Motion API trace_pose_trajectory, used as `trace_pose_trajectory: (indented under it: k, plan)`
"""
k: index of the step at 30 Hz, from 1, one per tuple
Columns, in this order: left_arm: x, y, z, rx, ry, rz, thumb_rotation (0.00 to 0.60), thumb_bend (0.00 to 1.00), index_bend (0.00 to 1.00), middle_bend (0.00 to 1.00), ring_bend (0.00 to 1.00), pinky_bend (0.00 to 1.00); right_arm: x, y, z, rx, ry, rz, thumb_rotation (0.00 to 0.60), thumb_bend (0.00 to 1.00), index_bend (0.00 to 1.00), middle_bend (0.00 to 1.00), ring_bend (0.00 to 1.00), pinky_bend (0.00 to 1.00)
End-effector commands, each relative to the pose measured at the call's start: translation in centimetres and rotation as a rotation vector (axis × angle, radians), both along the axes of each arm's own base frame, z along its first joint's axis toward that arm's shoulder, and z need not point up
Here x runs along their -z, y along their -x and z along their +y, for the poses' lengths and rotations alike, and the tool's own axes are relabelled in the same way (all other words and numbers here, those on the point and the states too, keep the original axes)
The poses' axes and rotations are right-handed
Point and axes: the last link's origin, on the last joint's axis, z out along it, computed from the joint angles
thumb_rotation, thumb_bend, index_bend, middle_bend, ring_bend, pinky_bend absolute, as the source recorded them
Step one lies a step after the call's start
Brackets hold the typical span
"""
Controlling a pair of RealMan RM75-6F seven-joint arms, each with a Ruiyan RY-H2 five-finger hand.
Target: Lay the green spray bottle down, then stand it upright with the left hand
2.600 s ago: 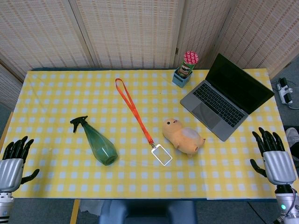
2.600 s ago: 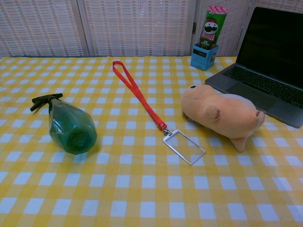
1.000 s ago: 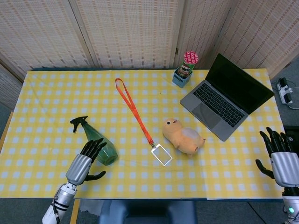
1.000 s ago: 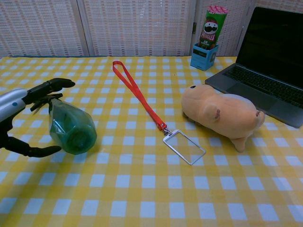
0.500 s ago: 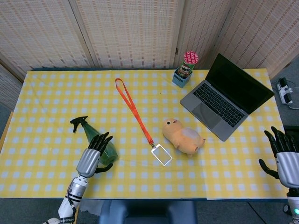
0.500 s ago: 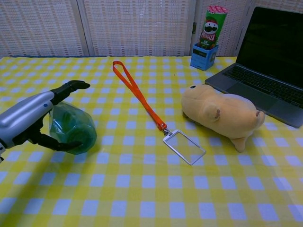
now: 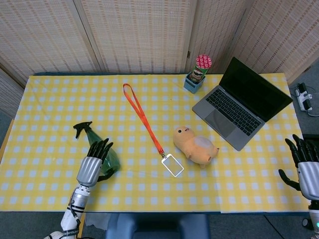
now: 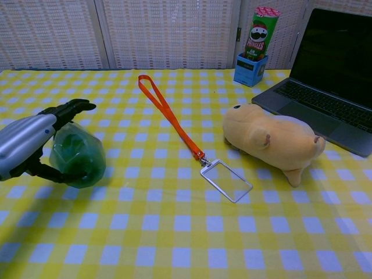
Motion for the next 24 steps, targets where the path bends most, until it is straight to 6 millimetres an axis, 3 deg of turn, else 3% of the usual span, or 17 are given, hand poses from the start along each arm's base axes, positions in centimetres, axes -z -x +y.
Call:
trace_pose_trajectory:
  k: [1, 14, 24]
  plan:
    - [-0.9, 1.2, -0.3, -0.029, -0.016, 0.046, 0.6, 0.24, 0.0, 0.0, 0.0, 0.0, 0.1, 0.0, 0.1, -0.001, -0.004, -0.001, 0.6, 0.33, 0.0, 0.0, 0.0, 0.0]
    - [-4.9, 5.3, 0.7, -0.131, -0.115, 0.191, 0.6, 0.24, 0.0, 0.0, 0.0, 0.01, 0.2, -0.1, 0.1, 0.002, -0.003, 0.003, 0.6, 0.33, 0.0, 0.0, 0.0, 0.0]
    - [-7.4, 8.7, 3.3, -0.248, -0.211, 0.259, 0.6, 0.24, 0.0, 0.0, 0.01, 0.01, 0.1, 0.1, 0.1, 0.011, 0.006, 0.006, 0.6, 0.33, 0.0, 0.0, 0.0, 0.0]
